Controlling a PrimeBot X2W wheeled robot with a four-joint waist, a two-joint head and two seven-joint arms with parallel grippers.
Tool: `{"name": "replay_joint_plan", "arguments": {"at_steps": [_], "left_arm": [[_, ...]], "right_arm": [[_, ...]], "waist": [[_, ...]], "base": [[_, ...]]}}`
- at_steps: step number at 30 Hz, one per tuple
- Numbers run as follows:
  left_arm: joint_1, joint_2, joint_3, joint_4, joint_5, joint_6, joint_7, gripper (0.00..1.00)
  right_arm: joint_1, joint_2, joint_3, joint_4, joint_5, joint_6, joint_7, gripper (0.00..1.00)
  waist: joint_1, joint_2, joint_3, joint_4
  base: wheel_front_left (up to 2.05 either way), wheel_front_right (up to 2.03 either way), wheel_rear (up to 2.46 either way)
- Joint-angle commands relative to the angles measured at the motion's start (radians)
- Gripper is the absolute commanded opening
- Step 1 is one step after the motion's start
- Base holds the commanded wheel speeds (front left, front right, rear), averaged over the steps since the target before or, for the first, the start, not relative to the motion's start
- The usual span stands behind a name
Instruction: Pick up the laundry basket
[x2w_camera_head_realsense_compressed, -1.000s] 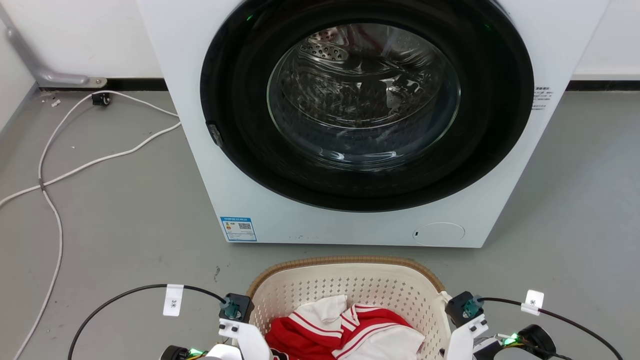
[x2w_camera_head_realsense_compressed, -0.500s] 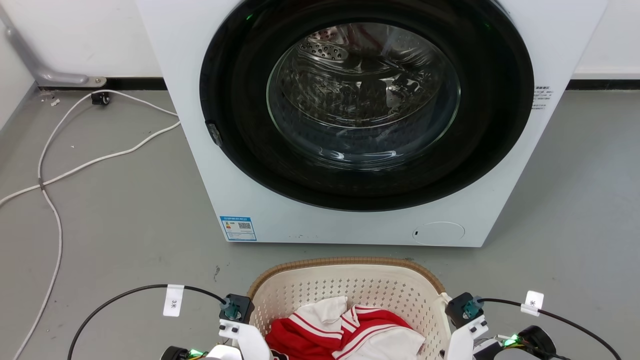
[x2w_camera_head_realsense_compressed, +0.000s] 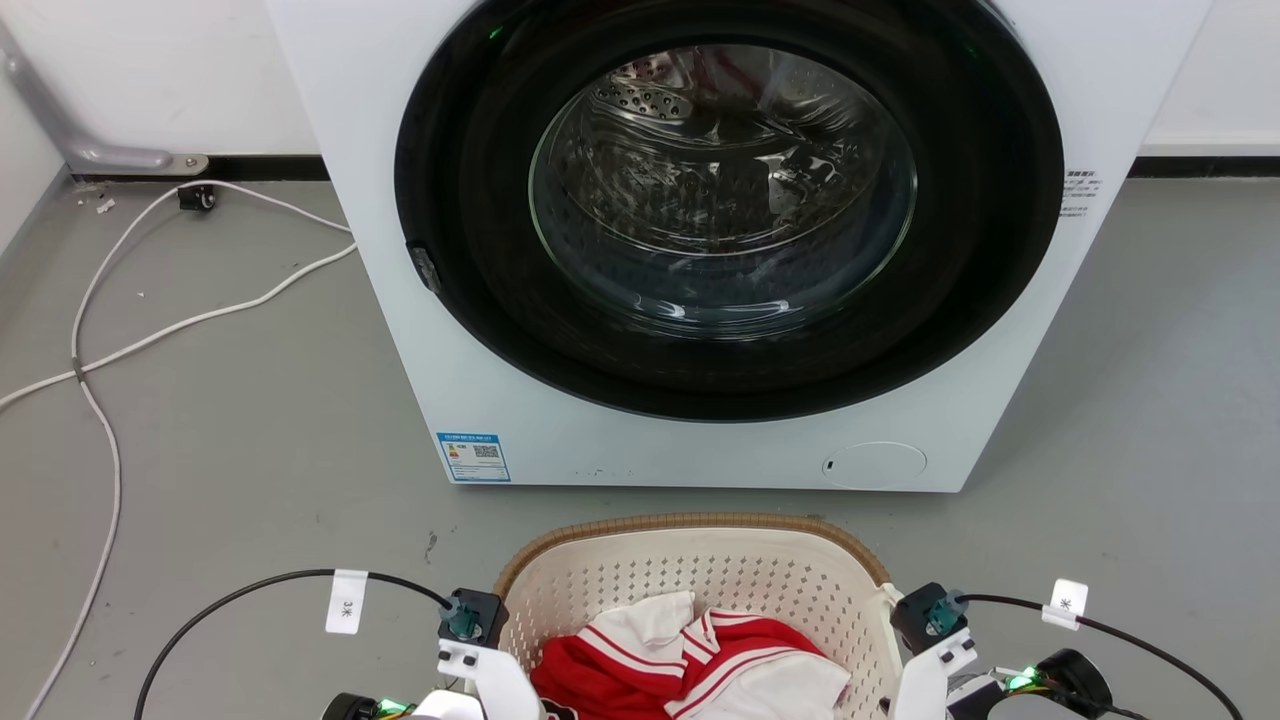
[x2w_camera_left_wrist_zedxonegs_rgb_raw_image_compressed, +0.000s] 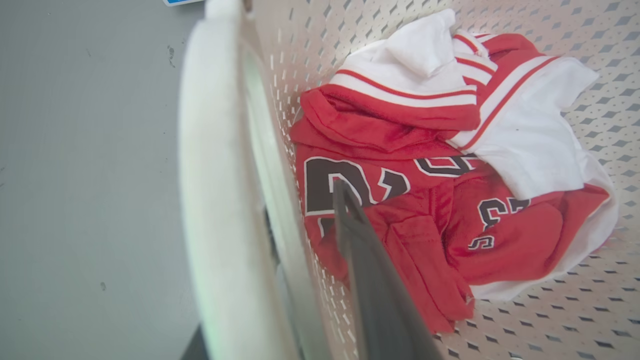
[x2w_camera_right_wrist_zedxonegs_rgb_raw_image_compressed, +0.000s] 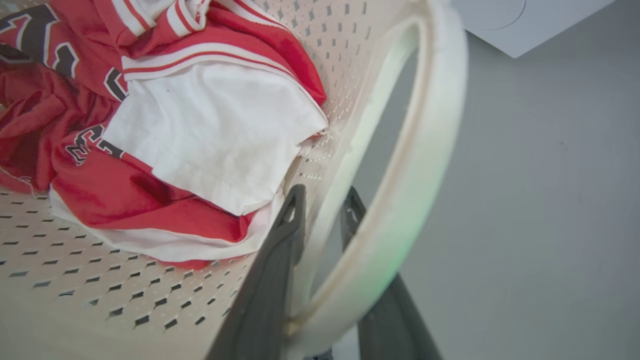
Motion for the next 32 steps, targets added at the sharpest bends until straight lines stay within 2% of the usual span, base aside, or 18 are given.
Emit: {"name": "replay_joint_plan", "arguments": {"at_steps": [1,32], "left_arm": [[-0.019,0.019,-0.006,0.002,0.002,-0.012,-0.008,0.0],[-0.022,0.024,-0.065,0.011,-0.054,-0.012,-0.018,0.0]], "right_arm": [[-0.011,-0.03,0.008,0.014,0.0,-0.002,-0.001,0.0],[-0.016,-0.028,0.065,0.024,0.051,-0.002,-0.009,0.0]], "waist": [[0.0,0.0,0.001,0.0],[0.0,0.0,-0.003,-0.001]], "base": [[0.0,0.0,0.0],[0.0,0.0,0.0]]}}
